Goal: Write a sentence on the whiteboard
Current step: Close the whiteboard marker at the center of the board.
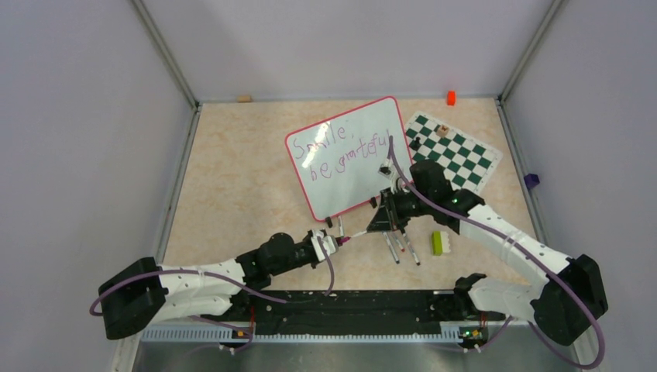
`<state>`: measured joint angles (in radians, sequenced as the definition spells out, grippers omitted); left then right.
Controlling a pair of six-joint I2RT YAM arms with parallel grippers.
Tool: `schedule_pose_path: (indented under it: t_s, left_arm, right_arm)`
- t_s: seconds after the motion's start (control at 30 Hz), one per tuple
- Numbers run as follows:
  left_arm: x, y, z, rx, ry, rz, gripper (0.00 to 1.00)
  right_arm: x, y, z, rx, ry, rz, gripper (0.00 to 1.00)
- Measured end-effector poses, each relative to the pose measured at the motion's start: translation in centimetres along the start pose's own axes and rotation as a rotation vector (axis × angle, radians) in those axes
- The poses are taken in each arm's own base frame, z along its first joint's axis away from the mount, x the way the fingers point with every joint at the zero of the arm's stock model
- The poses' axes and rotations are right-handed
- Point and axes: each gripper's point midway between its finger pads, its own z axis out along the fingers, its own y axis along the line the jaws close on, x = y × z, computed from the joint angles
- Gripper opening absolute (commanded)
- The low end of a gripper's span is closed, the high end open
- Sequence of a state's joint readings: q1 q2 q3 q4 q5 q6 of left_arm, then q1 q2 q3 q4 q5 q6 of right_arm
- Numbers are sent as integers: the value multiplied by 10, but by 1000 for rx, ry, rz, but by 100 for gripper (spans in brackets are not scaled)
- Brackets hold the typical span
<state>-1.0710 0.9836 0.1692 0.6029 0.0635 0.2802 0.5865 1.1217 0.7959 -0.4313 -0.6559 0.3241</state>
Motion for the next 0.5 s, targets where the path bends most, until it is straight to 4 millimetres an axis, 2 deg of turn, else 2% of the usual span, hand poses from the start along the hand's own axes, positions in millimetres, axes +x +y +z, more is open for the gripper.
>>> schedule_pose_path:
  t_s: [0.5]
  left_arm:
    - [0,0,0,1,-1,3,0]
  right_arm:
    - [-2,2,7,-14,-3,0,0]
